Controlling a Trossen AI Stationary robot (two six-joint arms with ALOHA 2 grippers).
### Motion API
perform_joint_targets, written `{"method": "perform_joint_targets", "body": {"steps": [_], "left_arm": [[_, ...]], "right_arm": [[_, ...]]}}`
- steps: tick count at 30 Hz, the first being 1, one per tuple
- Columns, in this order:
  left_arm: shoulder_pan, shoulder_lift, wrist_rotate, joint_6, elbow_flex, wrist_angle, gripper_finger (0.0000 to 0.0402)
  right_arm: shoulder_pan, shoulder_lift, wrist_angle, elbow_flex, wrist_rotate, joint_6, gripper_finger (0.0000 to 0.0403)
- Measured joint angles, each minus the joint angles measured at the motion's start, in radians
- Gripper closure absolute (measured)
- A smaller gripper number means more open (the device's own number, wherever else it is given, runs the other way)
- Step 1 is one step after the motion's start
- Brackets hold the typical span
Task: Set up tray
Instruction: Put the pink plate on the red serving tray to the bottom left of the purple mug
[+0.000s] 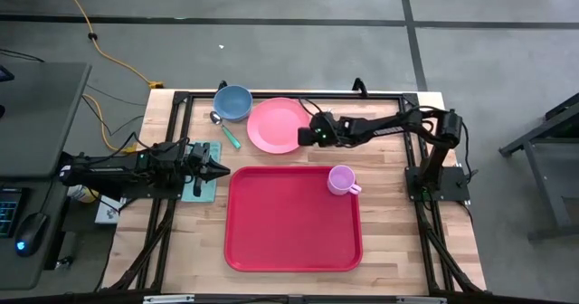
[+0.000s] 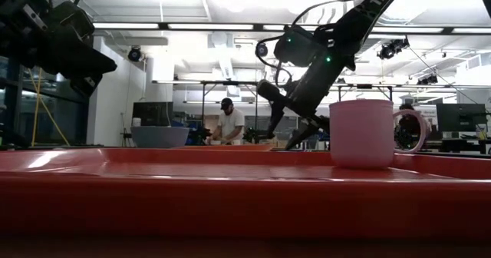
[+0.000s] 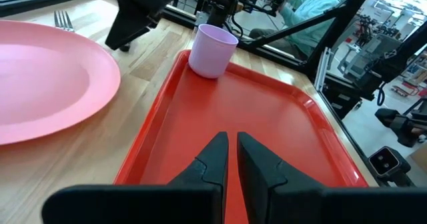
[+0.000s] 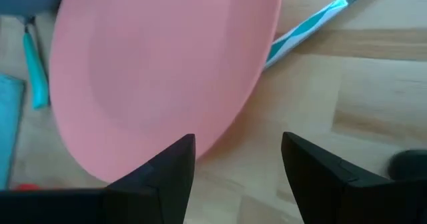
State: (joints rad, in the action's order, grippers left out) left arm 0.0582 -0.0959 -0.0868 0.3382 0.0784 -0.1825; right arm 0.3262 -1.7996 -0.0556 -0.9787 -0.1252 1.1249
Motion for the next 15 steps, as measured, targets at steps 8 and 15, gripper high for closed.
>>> {"method": "perform_joint_targets", "body": {"steps": [8,15], "left_arm": [[0.000,0.000,0.000,-0.019,0.000,0.000,0.0339],[0.000,0.000,-0.001,-0.019,0.000,0.000,0.0339]], "right_arm": [[-0.028,-0.097,0.163,0.000,-0.021,0.074,0.0201],[-0.035,-0.112,0.222,0.000,-0.087,0.074,0.0201]]}}
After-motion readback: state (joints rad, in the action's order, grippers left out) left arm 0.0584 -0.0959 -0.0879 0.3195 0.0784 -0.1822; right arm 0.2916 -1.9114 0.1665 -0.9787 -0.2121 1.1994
